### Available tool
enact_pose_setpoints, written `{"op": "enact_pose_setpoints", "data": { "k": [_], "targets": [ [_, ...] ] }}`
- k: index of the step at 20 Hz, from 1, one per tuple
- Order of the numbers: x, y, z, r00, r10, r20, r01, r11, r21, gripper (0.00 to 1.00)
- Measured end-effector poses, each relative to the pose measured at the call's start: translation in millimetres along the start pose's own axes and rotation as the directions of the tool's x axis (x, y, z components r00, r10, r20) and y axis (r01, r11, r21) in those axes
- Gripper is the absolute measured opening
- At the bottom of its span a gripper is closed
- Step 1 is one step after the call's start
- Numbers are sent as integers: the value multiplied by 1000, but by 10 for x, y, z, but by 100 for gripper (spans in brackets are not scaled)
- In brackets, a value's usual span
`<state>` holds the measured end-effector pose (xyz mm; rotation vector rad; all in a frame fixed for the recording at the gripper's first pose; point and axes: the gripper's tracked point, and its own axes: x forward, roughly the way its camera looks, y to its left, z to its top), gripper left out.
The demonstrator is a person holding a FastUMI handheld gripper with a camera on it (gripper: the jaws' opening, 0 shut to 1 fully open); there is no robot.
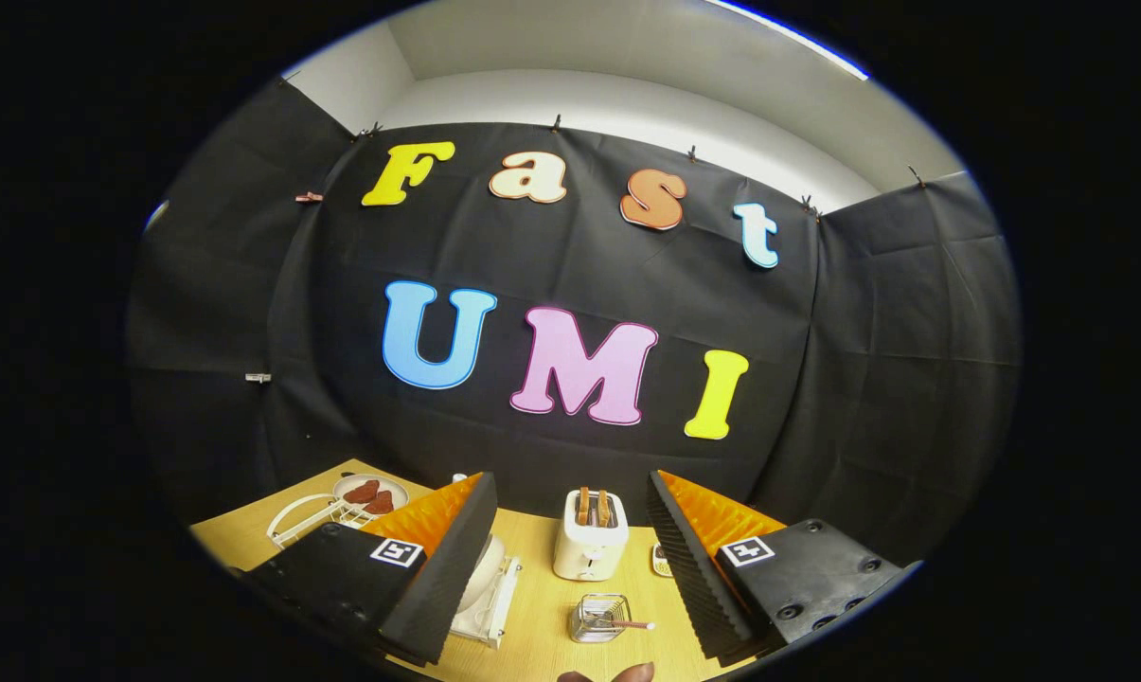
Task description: Take the plate from the dish rack, then take the spoon from the basket and place it into the plate.
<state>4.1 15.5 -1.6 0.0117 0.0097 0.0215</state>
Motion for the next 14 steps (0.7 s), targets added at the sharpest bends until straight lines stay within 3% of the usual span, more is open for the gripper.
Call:
{"op": "enact_pose_setpoints", "data": {
  "k": [9,14],
  "targets": [
    [100,100,-184,997,13,-75,-12,1000,16,98],
    [329,317,-490,972,73,-221,-57,995,80,98]
  ]
}}
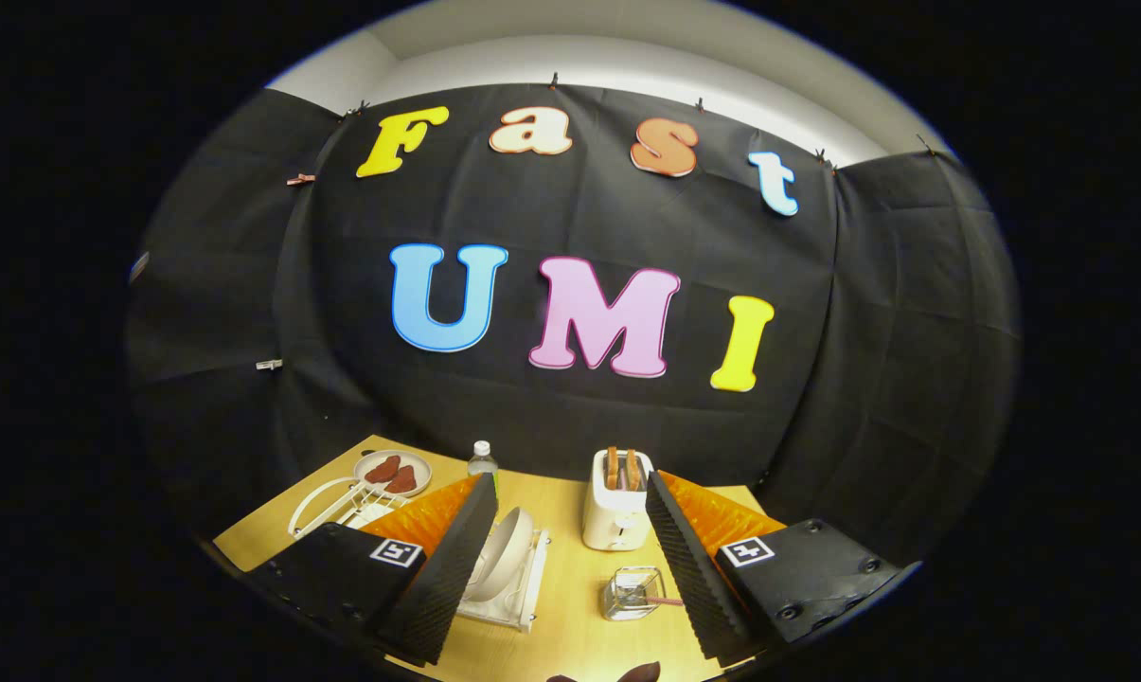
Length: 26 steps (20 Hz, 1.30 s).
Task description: Take the plate from the dish rack, then take the spoon from the basket and place it into the plate.
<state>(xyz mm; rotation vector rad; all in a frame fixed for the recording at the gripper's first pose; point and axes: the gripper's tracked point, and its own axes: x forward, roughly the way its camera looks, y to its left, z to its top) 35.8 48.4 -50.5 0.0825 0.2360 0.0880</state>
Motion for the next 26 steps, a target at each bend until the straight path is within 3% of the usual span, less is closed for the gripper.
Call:
{"op": "enact_pose_setpoints", "data": {
  "k": [7,13,20,21,22,25,26],
  "targets": [
    [635,295,-504,973,46,-226,-20,993,116,98],
    [1140,486,-1062,925,30,-380,48,980,194,99],
    [1507,679,-1856,837,-18,-547,86,991,100,93],
    [1521,646,-1965,822,-48,-568,101,993,62,86],
    [1512,600,-2029,809,-83,-582,119,993,25,72],
    [1573,585,-2029,811,-140,-567,153,988,-26,32],
    [1563,577,-2001,809,-169,-563,170,984,-51,32]
  ]
}}
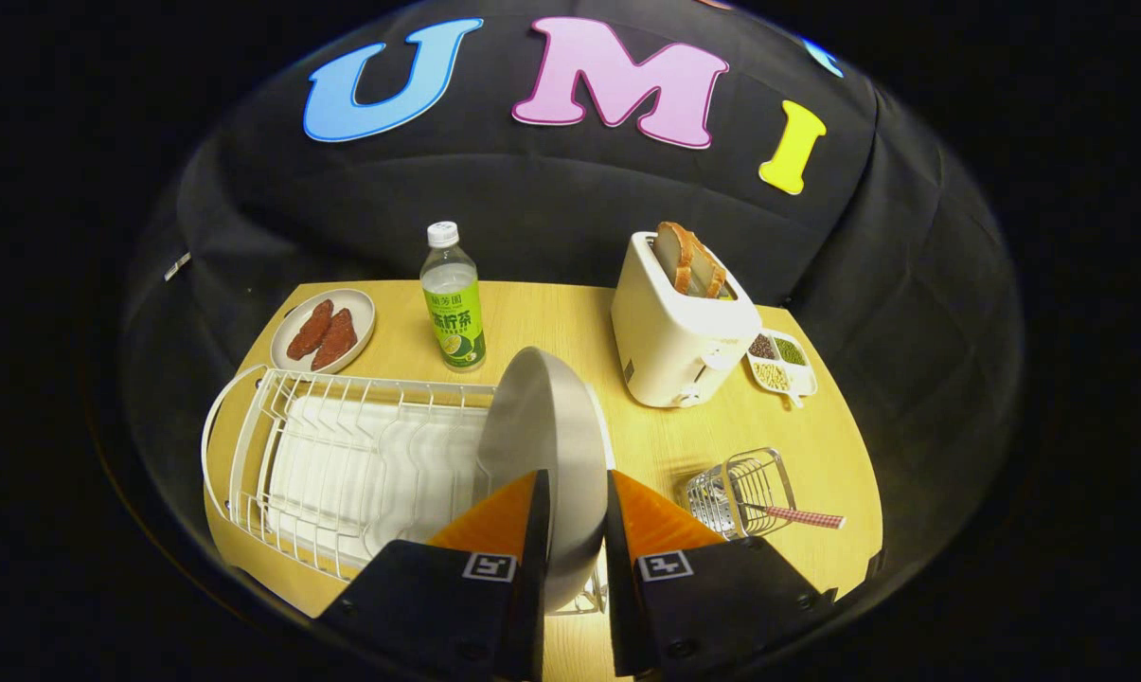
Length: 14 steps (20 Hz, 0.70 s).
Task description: Take the plate from the dish rack, then take the spoon from the basket and place it into the plate.
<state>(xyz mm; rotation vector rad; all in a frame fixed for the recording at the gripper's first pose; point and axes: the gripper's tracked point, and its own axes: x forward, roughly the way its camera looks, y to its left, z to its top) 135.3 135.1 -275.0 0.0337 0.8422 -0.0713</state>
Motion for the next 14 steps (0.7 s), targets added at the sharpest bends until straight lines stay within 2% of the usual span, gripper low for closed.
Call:
{"op": "enact_pose_setpoints", "data": {
  "k": [3,6,11,14],
  "targets": [
    [-78,-111,209,994,-98,57,101,994,-43,22],
    [-190,-136,406,983,-140,121,157,978,-137,19],
    [-428,-207,700,964,-131,232,163,978,-127,17],
    [-676,-299,736,963,-71,261,89,994,-58,17]
  ]
}}
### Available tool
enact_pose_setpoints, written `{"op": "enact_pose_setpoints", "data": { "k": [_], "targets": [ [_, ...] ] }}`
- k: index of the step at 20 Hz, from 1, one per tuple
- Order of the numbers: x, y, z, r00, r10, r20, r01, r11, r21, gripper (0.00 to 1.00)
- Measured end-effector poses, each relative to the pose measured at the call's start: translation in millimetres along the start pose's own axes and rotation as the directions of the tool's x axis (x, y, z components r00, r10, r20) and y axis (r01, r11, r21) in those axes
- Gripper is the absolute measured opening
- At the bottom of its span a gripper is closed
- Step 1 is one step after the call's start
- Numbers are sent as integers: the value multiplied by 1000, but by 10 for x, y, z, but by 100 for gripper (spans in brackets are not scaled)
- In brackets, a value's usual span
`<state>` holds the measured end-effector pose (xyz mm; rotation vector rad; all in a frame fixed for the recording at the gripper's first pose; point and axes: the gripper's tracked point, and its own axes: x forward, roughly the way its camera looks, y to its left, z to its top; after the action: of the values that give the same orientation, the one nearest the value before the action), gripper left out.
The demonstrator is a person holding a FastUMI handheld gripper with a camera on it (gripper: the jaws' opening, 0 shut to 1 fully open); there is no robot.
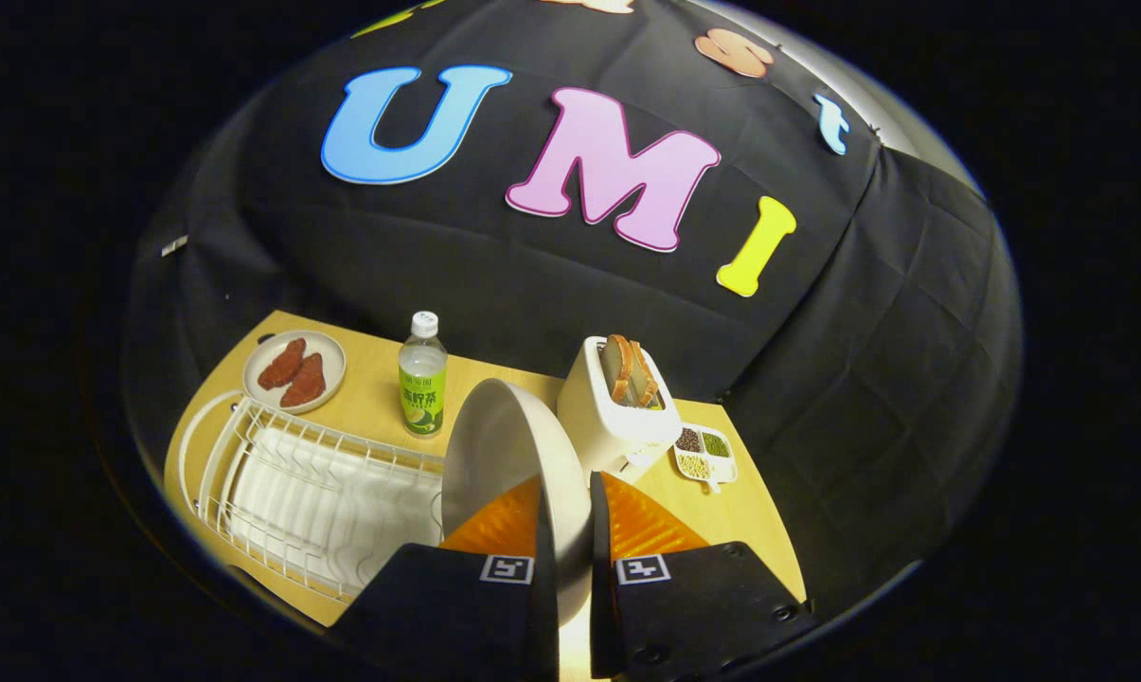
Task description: Take the plate from the dish rack, then take the spoon from the basket and place it into the plate.
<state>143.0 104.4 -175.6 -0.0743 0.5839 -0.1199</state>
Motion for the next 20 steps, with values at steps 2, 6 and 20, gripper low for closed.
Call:
{"op": "enact_pose_setpoints", "data": {
  "k": [2,6,20],
  "targets": [
    [-165,-100,-9,997,77,8,-78,995,68,17],
    [-518,-337,-311,977,212,-24,-202,954,222,17],
    [-993,-612,-2516,838,495,-228,-346,807,479,17]
  ]
}}
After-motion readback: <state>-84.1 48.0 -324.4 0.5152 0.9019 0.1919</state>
